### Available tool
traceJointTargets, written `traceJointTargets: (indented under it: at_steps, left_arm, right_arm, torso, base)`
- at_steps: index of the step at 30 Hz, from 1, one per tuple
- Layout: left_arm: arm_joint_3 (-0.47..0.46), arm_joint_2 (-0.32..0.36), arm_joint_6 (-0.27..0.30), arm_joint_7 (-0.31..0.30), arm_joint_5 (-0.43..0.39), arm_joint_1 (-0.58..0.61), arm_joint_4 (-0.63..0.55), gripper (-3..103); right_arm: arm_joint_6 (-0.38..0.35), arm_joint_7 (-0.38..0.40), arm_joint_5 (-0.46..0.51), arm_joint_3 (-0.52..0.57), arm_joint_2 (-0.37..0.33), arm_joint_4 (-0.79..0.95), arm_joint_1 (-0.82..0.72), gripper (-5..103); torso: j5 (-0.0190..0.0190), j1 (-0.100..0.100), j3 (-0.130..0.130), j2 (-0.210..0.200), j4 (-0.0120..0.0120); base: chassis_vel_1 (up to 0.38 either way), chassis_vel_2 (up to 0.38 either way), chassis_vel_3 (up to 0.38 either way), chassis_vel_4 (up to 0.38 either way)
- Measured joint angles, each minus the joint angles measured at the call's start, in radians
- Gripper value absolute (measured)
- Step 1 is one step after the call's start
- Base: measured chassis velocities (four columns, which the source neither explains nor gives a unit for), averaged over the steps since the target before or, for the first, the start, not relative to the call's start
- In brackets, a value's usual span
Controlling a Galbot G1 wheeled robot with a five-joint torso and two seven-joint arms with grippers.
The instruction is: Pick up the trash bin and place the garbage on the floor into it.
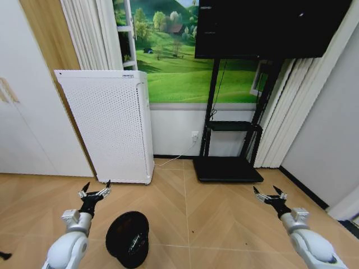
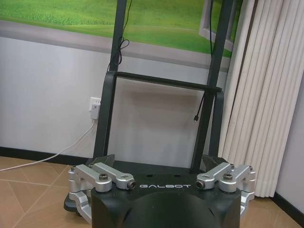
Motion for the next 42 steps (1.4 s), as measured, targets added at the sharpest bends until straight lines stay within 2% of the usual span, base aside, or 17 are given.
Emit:
traceJointTargets:
  at_steps: [3, 9, 33, 42]
  left_arm:
    - [0.037, -0.009, 0.000, 0.000, 0.010, -0.062, 0.037, 100]
    - [0.062, -0.017, 0.003, -0.002, 0.011, -0.106, 0.059, 100]
    - [0.061, -0.018, 0.009, -0.004, 0.016, -0.106, 0.063, 100]
    - [0.060, -0.018, 0.010, -0.004, 0.016, -0.105, 0.062, 100]
  right_arm:
    - [0.000, 0.000, 0.000, 0.000, 0.000, 0.000, 0.000, 100]
    - [0.000, 0.000, 0.000, 0.000, 0.000, 0.000, 0.000, 100]
    - [0.000, 0.000, 0.000, 0.000, 0.000, 0.000, 0.000, 100]
    - [0.000, 0.000, 0.000, 0.000, 0.000, 0.000, 0.000, 100]
  torso:
    - [0.0000, 0.000, 0.000, 0.000, 0.0000]
    - [0.0000, 0.000, 0.000, 0.000, 0.0000]
    - [0.0000, 0.000, 0.000, 0.000, 0.0001]
    - [0.0000, 0.006, 0.025, 0.030, 0.0001]
  base:
    - [0.000, 0.000, 0.000, 0.000]
    - [0.000, 0.000, 0.000, 0.000]
    - [0.000, 0.000, 0.000, 0.000]
    - [0.000, 0.000, 0.000, 0.000]
